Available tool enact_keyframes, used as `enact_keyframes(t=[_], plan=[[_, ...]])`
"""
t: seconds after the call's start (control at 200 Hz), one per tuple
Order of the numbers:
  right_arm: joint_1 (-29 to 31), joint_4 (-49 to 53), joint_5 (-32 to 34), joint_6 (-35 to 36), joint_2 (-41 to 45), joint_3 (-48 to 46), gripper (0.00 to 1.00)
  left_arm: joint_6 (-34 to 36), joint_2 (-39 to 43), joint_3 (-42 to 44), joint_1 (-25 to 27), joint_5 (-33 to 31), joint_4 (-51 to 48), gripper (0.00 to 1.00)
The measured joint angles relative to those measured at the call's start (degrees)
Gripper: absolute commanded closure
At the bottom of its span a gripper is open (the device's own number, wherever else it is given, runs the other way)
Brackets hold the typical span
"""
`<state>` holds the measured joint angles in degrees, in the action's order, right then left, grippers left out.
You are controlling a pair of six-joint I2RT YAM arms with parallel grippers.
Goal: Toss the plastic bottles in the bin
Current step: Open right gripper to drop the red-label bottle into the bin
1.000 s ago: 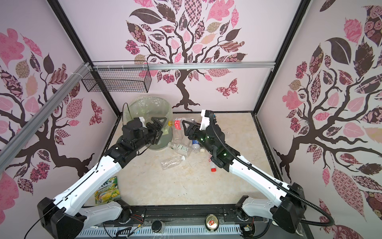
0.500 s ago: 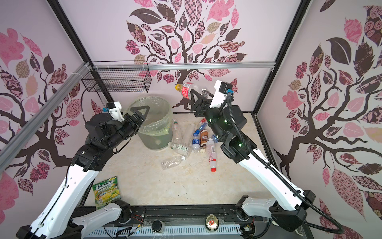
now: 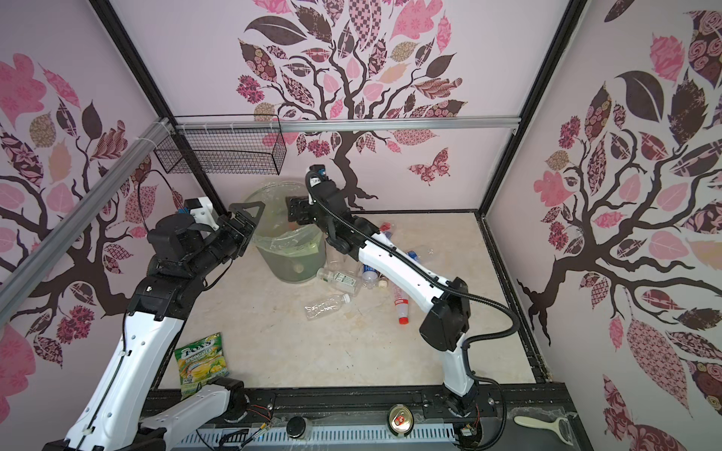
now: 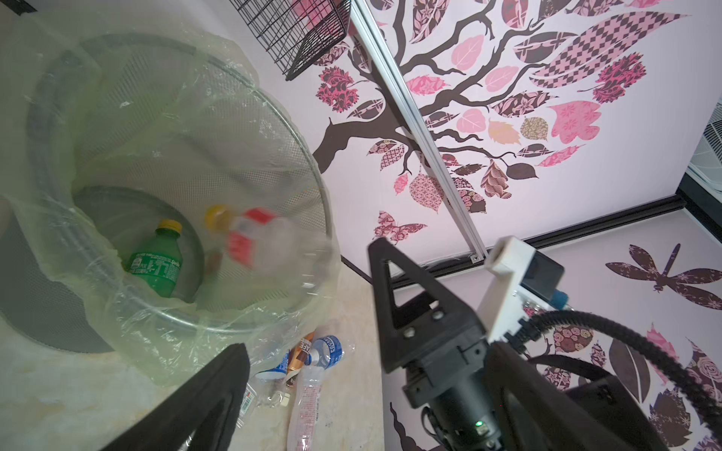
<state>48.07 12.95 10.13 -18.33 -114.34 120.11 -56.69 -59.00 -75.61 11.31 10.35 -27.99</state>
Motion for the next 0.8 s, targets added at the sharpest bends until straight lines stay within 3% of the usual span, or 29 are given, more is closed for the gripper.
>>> enact_keyframes(t=[0.19, 0.425, 0.61, 0.8], plan=[[1.22, 2.21, -0.48, 2.34, 0.83, 5.35, 0.0, 1.14, 0.31, 1.88, -0.09, 0.5, -1.29, 0.02], [0.44, 2.05, 0.96, 5.14, 5.75, 3.76, 0.01, 3.21, 0.48, 2.12, -0.09, 1.9, -2.58, 0.02], [-1.75, 0.92, 0.63, 5.64, 14.88, -10.05, 0.0, 5.64, 1.6, 3.23, 1.62, 2.34, -3.61, 0.02], [-7.8, 0.57, 0.39, 5.64, 26.69, -26.25, 0.01, 10.21, 2.23, 3.72, 10.49, -1.46, -5.31, 0.02]])
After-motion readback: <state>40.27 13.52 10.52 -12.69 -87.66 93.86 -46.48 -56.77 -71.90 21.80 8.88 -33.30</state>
